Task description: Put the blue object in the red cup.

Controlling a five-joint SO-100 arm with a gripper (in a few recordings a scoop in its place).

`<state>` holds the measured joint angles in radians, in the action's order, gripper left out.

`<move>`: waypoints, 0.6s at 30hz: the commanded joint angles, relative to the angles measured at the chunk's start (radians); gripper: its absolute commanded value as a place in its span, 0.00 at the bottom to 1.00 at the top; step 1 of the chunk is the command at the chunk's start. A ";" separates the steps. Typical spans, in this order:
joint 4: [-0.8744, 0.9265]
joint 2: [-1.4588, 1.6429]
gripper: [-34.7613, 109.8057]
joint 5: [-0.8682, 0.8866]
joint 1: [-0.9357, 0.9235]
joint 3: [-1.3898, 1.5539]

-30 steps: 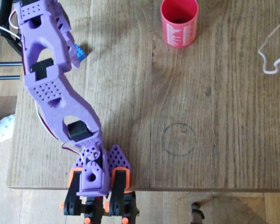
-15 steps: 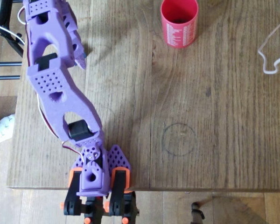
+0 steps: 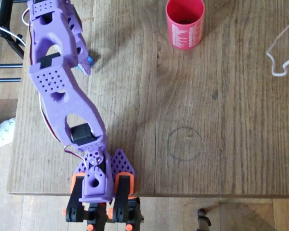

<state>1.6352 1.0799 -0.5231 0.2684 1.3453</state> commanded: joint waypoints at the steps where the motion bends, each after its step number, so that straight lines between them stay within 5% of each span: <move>1: 0.005 0.023 0.25 0.005 -0.021 -0.041; 18: -0.201 0.307 0.25 0.000 -0.181 -0.124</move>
<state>1.4926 1.2149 -0.5077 0.1427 1.3208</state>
